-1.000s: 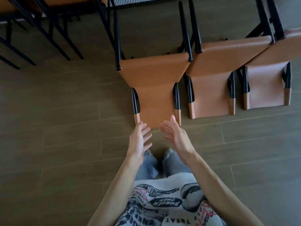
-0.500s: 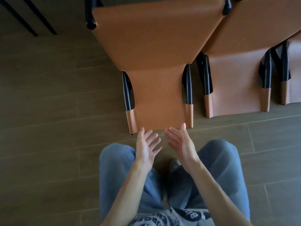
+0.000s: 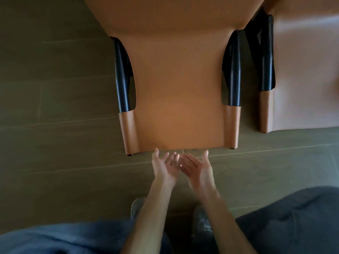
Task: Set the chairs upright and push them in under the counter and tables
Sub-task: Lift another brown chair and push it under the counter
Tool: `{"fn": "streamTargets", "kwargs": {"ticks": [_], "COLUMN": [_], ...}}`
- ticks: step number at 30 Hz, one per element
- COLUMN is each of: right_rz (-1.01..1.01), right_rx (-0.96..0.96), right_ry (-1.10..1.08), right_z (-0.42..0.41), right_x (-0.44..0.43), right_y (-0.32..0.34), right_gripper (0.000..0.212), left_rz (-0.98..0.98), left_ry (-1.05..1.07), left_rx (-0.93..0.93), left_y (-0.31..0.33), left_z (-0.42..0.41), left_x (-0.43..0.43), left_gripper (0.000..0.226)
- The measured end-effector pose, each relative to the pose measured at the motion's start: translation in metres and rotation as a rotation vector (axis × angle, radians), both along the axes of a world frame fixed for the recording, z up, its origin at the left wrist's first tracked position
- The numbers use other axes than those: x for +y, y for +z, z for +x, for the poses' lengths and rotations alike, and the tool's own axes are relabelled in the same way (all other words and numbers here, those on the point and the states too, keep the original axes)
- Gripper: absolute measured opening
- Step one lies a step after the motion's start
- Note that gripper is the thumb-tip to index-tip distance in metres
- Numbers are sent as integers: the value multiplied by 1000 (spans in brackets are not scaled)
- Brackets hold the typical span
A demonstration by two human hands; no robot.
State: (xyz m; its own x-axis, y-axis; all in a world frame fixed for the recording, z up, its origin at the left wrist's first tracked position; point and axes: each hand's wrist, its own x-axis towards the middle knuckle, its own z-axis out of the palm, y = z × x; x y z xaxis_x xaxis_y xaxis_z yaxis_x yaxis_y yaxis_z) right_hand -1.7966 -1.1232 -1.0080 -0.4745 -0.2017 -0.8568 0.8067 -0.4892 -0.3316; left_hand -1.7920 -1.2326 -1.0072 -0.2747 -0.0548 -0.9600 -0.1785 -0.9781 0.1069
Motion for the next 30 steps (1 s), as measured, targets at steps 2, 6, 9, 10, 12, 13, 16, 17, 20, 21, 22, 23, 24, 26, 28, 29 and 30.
{"fn": "streamTargets", "kwargs": {"ticks": [2,6,9,10,12,13,16,17,20,21,22,23,24,26,28,29,30], "right_rz": [-6,-44,-62,-71,-84,-88,-111,-115,-90,-61,-36,-14,0,7,-16,-30,-48], "right_rx": [-25,-48,-59,-62,-79,-93,-125,-129,-154,-154,-145,-130,-108,-57,-32,-31,-36], "right_ry": [-40,-76,-115,-130,-159,-179,-238,-250,-238,-210,-182,-162,-149,-143,-171,-200,-228], "right_z": [3,5,1,-2,-5,-6,-10,-12,-14,-13,-14,-14,-15,-21,-30,-37,-46], "right_x": [3,5,9,9,11,11,9,7,-1,-4,-6,-8,-12,-18,-25,-27,-30], "right_y": [-13,-24,-29,-30,-29,-29,-21,-17,-2,6,18,32,49,91,137,162,190], "right_gripper": [80,79,78,78,78,77,73,70,58,53,49,46,43,40,29,25,25], "left_rz": [9,-9,6,11,6,-3,-20,-13,11,13,12,9,8,1,-58,-109,-201], "left_ry": [53,87,93,90,64,41,-4,5,21,19,14,15,21,36,25,-9,-92], "left_rx": [8,47,75,89,107,112,115,125,150,163,169,174,185,219,248,264,270], "left_y": [-15,-29,-33,-33,-32,-30,-19,-14,12,24,38,54,74,120,174,203,233], "left_z": [1,1,5,6,9,10,11,10,7,7,7,7,8,6,-1,-5,-10], "left_x": [4,4,4,5,6,5,1,1,0,-1,-2,-4,-7,-11,-13,-14,-14], "left_gripper": [72,70,62,60,57,56,56,54,48,47,46,46,45,43,46,47,47]}}
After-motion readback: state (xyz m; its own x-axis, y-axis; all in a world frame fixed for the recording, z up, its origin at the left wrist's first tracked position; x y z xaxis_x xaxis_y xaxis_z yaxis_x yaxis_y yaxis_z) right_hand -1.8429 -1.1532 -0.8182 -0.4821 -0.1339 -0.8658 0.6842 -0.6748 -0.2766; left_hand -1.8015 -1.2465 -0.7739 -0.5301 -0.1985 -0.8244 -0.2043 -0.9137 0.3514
